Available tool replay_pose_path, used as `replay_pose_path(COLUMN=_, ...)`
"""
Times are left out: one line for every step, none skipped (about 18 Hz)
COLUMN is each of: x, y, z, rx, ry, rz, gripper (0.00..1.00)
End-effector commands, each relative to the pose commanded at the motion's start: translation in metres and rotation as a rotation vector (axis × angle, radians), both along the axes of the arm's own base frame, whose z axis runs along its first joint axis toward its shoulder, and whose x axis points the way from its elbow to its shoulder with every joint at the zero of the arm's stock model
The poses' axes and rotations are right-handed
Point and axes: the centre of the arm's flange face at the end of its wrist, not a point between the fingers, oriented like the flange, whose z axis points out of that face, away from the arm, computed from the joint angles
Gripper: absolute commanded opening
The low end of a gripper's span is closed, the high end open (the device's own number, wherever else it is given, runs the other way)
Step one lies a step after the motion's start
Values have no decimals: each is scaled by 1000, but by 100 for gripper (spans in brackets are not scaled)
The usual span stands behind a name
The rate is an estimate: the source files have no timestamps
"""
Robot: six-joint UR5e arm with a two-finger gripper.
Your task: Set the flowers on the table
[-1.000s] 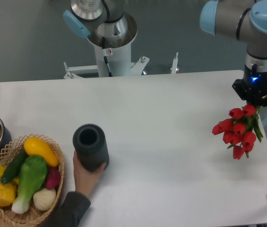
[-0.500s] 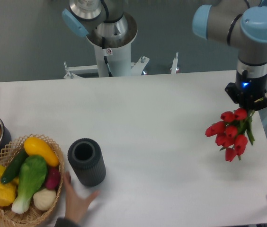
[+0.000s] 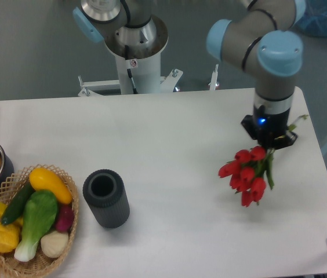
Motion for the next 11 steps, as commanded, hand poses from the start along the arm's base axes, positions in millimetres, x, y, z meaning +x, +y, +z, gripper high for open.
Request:
replay_pose_path(x=6, y=7, z=-1, rx=3, ry=-5, rz=13, gripper=4)
replay_pose_path(x=10, y=12, z=-1, rx=11, ry=-8, rz=34, gripper=4)
replay_pose_path(x=13, y=17, z=-1, rx=21, ry=-4, rz=50, gripper=6)
replay_pose_path(x=16, y=23, z=-3, rx=23, ry=-6, rz=54, gripper=9)
replay_pose_path(x=16, y=23, z=-4, rx=23, ry=-7, rz=54, gripper=15)
replay_pose_path(x=17, y=24, z=-5, rx=23, ry=-9, rz=51, gripper=24)
replay_pose_path(x=17, y=24, z=-6, rx=23, ry=-11, rz=48, gripper=38)
replay_pose_path(x=17, y=24, z=-6, rx=22, ry=-11, rz=46, gripper=44)
replay_pose_path(x=16, y=24, z=-5, rx=25, ry=-11, rz=44, gripper=48)
replay_pose_path(x=16, y=24, z=-5, rx=26, ry=-9, rz=43, gripper=58)
replay_pose_path(x=15, y=23, z=-4, rx=27, ry=-7, rz=45, gripper=69)
